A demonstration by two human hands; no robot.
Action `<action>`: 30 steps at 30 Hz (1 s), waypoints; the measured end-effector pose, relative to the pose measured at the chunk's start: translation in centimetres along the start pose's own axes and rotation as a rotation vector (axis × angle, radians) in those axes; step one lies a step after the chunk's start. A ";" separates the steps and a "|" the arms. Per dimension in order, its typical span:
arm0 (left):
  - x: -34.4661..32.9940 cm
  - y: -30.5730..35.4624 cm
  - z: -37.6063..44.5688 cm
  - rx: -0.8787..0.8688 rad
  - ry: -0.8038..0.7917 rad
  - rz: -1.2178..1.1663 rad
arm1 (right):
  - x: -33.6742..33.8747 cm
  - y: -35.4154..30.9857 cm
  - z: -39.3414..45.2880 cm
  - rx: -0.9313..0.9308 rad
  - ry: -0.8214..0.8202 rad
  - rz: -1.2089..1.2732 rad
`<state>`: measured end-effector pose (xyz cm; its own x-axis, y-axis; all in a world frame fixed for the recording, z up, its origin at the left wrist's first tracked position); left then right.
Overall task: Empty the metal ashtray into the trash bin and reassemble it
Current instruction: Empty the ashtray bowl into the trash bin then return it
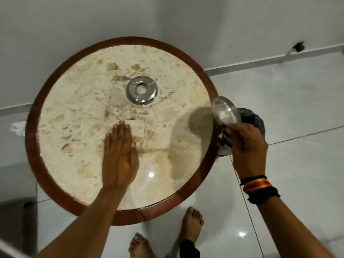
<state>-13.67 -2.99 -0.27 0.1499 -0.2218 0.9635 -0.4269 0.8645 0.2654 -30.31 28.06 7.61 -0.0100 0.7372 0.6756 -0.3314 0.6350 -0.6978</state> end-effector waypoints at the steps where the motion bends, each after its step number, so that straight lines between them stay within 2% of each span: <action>1: 0.4 -1.2 -0.2 0.015 0.008 0.013 | 0.6 2.1 0.5 -0.125 0.034 0.104; 4: -0.2 -1.1 -0.2 0.001 -0.024 -0.033 | 2.0 11.4 1.4 -0.576 0.145 0.380; 7: 0.2 -1.1 0.0 -0.006 -0.019 -0.027 | -0.7 18.4 0.0 -1.008 0.215 0.843; 9: 0.0 -1.1 0.0 -0.006 -0.010 -0.035 | -3.0 21.6 -1.2 -1.212 0.258 1.110; 11: -0.1 -1.3 0.1 -0.003 -0.012 -0.039 | -4.9 23.8 -2.1 -1.325 0.291 1.245; 18: -1.0 -1.6 0.3 0.021 -0.017 -0.033 | -6.8 27.6 -4.6 -1.450 0.432 1.311; 24: -0.9 -1.4 0.3 0.028 -0.020 -0.042 | -4.8 28.9 -7.3 -1.477 0.394 0.994; 28: -0.8 -1.3 0.5 0.014 -0.029 -0.055 | -4.7 28.6 -7.0 -1.437 0.232 0.842; 30: -0.7 -1.2 0.4 0.010 -0.031 -0.060 | -4.6 28.6 -7.2 -1.436 0.247 0.820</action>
<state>-13.64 -4.03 -1.28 0.1478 -0.2876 0.9463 -0.4270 0.8444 0.3233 -32.99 44.49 -17.12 0.4537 0.8864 0.0921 0.7625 -0.3325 -0.5550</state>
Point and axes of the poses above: each hand's wrist, its own z-axis towards the middle knuckle, its own x-axis out of the back of the hand, y = z × x, the point moved 10 cm from there along z, towards the middle knuckle, and after that the axes turned 3 degrees about z, right-handed, at the moved point
